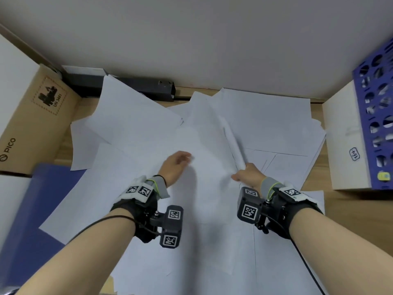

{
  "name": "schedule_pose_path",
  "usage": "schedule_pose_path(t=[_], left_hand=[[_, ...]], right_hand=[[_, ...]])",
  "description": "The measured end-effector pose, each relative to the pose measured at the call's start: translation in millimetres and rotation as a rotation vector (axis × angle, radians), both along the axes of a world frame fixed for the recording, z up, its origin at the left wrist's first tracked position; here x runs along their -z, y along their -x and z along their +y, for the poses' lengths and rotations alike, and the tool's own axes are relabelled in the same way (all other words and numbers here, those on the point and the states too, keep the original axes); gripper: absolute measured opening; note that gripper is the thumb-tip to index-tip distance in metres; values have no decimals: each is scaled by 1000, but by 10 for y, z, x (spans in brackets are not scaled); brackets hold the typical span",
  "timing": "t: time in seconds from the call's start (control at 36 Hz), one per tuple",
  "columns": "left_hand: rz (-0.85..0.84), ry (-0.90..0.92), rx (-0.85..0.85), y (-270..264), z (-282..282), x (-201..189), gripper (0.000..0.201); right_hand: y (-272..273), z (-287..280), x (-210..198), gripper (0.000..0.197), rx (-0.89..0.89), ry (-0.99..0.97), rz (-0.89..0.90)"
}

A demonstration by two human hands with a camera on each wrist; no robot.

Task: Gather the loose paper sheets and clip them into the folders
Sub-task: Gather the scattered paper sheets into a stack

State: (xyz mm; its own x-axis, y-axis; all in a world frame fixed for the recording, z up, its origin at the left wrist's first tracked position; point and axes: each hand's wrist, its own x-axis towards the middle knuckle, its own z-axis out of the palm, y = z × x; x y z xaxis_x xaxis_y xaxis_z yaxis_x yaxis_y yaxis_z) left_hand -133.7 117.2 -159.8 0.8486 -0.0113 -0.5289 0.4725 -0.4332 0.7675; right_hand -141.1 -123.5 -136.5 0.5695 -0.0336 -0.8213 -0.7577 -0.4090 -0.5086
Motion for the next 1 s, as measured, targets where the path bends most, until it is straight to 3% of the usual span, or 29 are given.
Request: schedule_pose_path(t=[0.08, 0.14, 0.22, 0.31, 0.42, 0.56, 0.64, 0.72, 0.83, 1.0], left_hand=[[-125, -325, -90, 2, 416, 25, 32], [-60, -441, -162, 54, 621, 20, 44], [88, -292, -233, 144, 841, -6, 55], [175, -193, -93, 213, 961, -32, 51], [149, -78, 33, 342, 970, -84, 33], [133, -88, 202, 426, 1012, -67, 30], [84, -179, 354, 476, 1047, -80, 34], [18, -202, 413, 501, 1104, -121, 29], [-36, -212, 338, 468, 1138, -156, 29], [-49, -153, 95, 556, 1119, -119, 45]], right_hand=[[73, -3, -63, 28, 25, 29, -51], [116, -47, -67, 25, 61, 33, -68], [191, -69, -169, 30, 182, 34, -100], [297, -64, -351, 12, 375, -1, -162], [413, -49, -428, 32, 589, -13, -243], [549, 51, -455, 32, 691, 44, -275], [670, 123, -478, 36, 689, 50, -219], [825, 234, -598, 29, 576, 50, -129], [983, 295, -692, 25, 393, 27, -44], [1214, 285, -734, 23, 422, 70, -40]])
